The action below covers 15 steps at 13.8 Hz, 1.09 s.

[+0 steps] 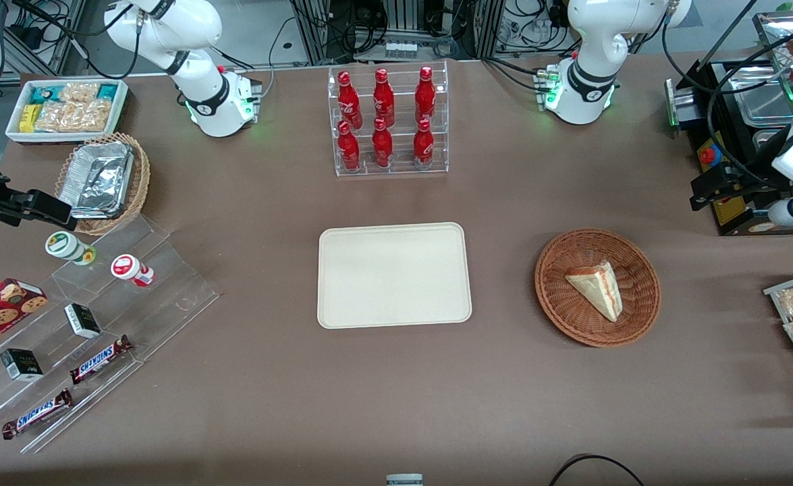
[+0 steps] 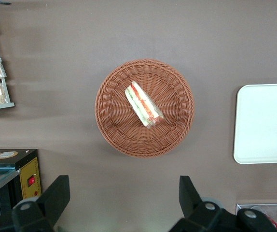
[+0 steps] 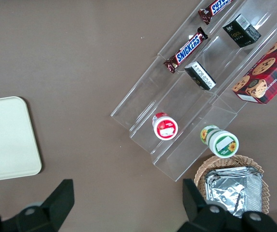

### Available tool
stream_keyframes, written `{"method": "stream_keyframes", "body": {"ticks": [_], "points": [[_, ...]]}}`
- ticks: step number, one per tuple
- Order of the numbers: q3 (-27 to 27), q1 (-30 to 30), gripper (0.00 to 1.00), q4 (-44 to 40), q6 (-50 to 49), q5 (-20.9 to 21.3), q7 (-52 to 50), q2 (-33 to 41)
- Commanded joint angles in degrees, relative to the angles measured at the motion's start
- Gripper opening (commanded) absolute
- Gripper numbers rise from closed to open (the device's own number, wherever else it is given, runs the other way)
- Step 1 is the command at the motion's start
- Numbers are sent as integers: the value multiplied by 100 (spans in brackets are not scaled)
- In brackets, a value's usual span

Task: Place sandwich from basket to tray
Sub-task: 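Move the left gripper down over the sandwich in the wicker basket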

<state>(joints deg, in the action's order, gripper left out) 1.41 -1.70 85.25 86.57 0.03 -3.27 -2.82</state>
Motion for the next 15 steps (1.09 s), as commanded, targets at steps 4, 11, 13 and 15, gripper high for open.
{"method": "stream_keyframes", "body": {"ticks": [4, 11, 13, 15], "points": [[-27, -41, 100, 17, -246, 24, -51, 53], [78, -68, 100, 2176, 1561, -55, -1042, 668], [96, -68, 100, 2687, 2273, -55, -1516, 642], [113, -76, 100, 3232, 3055, -55, -2000, 607]]}}
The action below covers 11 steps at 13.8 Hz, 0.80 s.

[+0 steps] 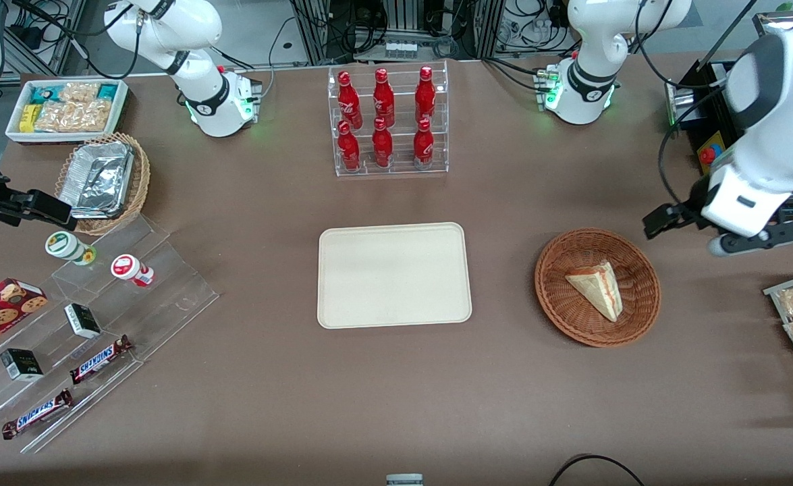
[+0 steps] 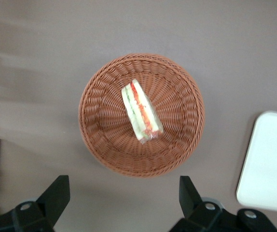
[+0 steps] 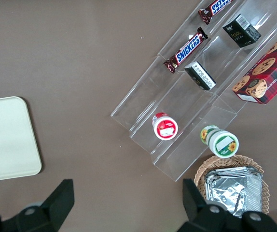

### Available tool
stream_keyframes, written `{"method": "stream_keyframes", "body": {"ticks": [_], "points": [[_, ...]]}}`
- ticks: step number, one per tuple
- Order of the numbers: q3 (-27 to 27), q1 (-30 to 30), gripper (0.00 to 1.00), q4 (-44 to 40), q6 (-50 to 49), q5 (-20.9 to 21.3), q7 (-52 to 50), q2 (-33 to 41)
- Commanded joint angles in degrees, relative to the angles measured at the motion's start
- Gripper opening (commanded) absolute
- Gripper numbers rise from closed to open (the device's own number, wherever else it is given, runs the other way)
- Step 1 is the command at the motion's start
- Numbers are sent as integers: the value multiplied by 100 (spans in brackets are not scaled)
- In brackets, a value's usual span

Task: Place sandwich from basket to tray
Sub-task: 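Move the left gripper down over the sandwich in the wicker basket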

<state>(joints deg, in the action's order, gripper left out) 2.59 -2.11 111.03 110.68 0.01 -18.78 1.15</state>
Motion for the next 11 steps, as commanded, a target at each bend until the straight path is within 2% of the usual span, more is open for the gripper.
{"method": "stream_keyframes", "body": {"ticks": [1, 6, 11], "points": [[-4, -79, 100, 848, 917, -54, -512, 132], [-13, -360, 100, 1403, 1920, -28, -1486, -299], [-22, -360, 100, 1448, 2299, 51, -1655, -729]]}}
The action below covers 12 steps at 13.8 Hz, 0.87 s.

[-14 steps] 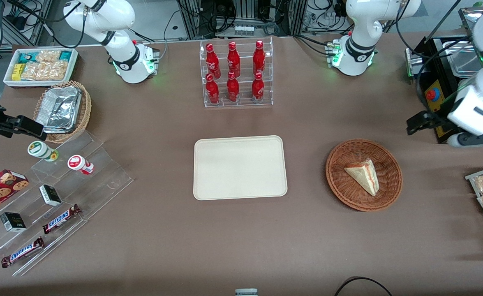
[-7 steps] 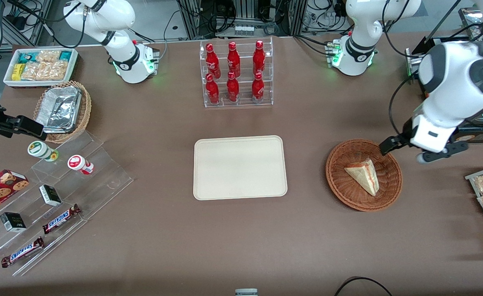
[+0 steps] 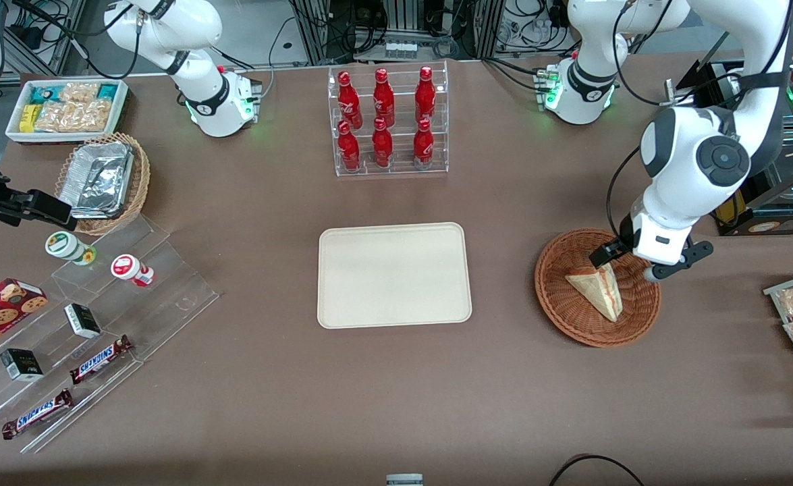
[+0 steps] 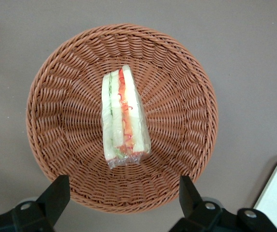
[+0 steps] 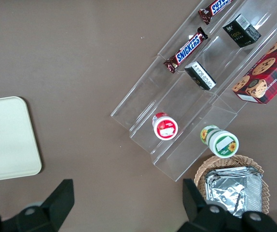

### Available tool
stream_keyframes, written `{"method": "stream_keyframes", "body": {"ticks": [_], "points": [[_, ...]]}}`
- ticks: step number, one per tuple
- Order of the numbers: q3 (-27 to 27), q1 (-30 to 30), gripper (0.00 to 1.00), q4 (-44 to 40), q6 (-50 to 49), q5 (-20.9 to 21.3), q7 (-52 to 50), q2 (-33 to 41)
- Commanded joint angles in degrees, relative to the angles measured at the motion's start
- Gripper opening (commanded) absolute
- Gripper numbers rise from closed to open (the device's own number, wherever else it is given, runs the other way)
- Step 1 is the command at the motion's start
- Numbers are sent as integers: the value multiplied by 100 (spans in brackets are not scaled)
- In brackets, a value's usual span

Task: Place sandwich from basket to tray
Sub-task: 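Close the left gripper on the wrapped sandwich and lift it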

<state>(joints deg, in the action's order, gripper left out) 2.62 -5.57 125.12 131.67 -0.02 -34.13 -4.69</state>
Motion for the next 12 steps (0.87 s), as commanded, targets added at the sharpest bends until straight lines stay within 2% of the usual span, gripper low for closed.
{"method": "stream_keyframes", "body": {"ticks": [1, 12], "points": [[-25, -15, 100, 38, 263, 55, -120, -233], [-60, 38, 100, 152, 974, 55, -129, -857]]}}
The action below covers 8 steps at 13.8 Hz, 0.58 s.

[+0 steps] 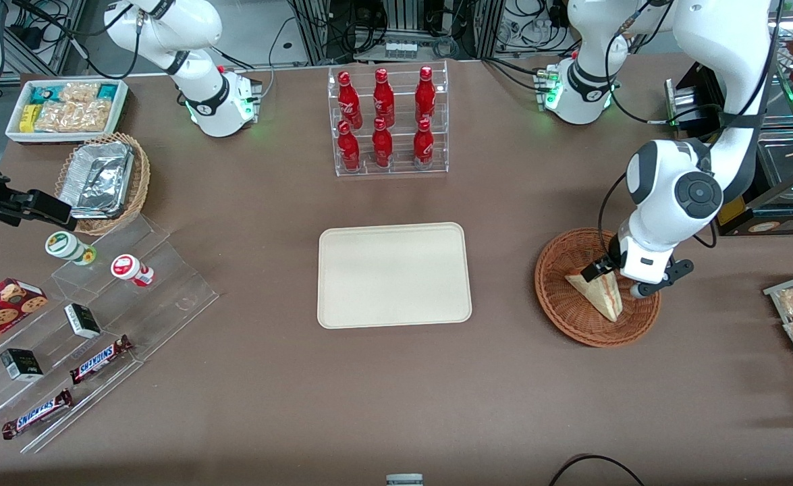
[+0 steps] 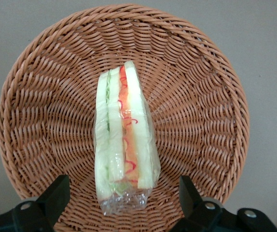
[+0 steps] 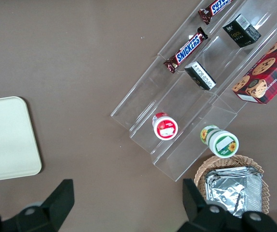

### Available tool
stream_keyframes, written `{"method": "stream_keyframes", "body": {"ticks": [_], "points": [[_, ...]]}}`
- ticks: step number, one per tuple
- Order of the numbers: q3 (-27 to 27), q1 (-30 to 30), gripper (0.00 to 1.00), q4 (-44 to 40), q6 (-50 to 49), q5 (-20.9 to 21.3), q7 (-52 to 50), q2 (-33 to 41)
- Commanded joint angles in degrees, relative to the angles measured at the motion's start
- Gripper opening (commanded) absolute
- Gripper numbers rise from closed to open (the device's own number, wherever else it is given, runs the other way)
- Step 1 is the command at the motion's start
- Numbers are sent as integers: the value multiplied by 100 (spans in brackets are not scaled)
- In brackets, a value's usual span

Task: Place sandwich from basket to tray
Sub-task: 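Close the left gripper on the wrapped sandwich and lift it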

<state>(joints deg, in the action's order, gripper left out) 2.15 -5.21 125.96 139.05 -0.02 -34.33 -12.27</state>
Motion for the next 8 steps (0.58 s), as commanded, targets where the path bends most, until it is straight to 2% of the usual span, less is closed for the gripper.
{"method": "stream_keyframes", "body": {"ticks": [1, 3, 4, 5, 6, 8], "points": [[-13, 3, 100, 69, 272, 55, -109, -135], [-13, 12, 100, 60, 316, 55, -100, -214], [-13, 20, 95, 52, 394, 55, -92, -258], [-13, 20, 81, 43, 430, 55, -91, -311], [-21, 20, 52, 34, 439, 55, -91, -337], [-22, 20, 8, 25, 430, 55, -83, -338]]}}
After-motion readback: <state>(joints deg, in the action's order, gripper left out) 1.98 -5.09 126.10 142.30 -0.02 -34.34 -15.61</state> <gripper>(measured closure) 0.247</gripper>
